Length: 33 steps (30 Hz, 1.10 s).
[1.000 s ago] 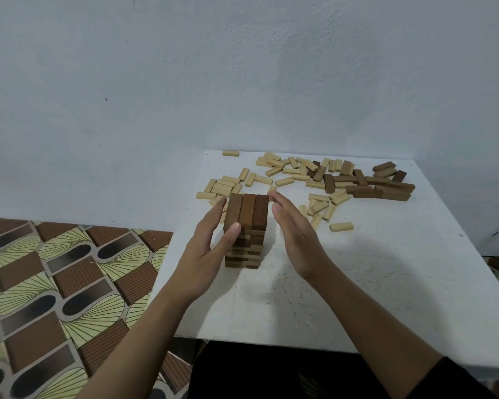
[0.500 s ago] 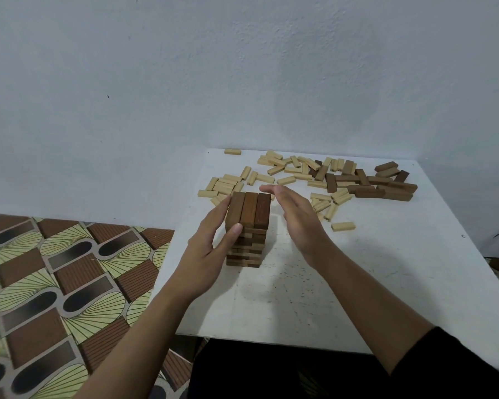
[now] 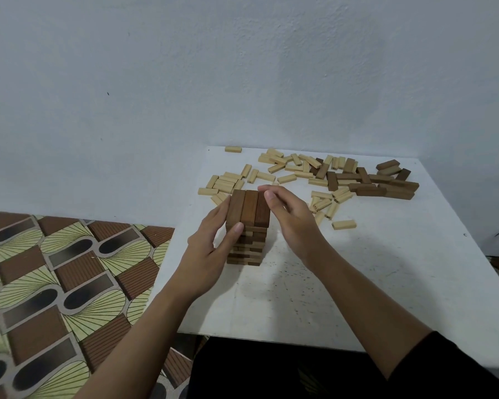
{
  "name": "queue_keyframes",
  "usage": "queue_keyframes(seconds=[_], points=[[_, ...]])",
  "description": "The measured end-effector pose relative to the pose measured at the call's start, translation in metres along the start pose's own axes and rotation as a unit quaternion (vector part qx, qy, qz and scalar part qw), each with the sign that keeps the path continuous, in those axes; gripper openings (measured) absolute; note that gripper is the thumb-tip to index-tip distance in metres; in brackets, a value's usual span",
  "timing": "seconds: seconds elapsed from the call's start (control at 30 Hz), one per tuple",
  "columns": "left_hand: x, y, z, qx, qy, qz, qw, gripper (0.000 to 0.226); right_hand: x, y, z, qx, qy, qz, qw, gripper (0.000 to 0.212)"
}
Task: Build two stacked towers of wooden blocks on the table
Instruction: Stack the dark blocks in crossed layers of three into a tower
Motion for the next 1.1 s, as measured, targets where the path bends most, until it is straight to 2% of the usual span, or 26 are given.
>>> queue_keyframes(seconds=[0.3,0.6,0.87,1.1], points=[[0.001,-0.001,-0.001,-0.003,0.010,0.000,1.000,0.046,0.005,0.001,0.001,-0.001,-0.009,-0.003,1.000,0.027],[0.000,-0.003,-0.001,-0.006,0.001,-0.011,1.000,0.050,0.004,0.002,0.002,0.003,-0.016,0.005,1.000,0.030],[-0.004,-0.014,-0.002,-0.021,-0.016,0.009,1.000,0.063,0.009,-0.004,0.003,-0.015,0.003,-0.003,1.000,0.034],[-0.036,-0.029,-0.014,-0.060,0.040,-0.014,0.997,0.042,0.020,-0.023,0.005,-0.060,0.009,-0.008,0.998,0.029]])
Point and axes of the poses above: each hand's wrist, its own z-axis away from the middle knuckle, its own y-axis out of the palm, x = y × z, the point moved 6 cm from there along -z, towards the middle knuckle, and after that the axes turned 3 degrees about -x, right-handed, at the moved point
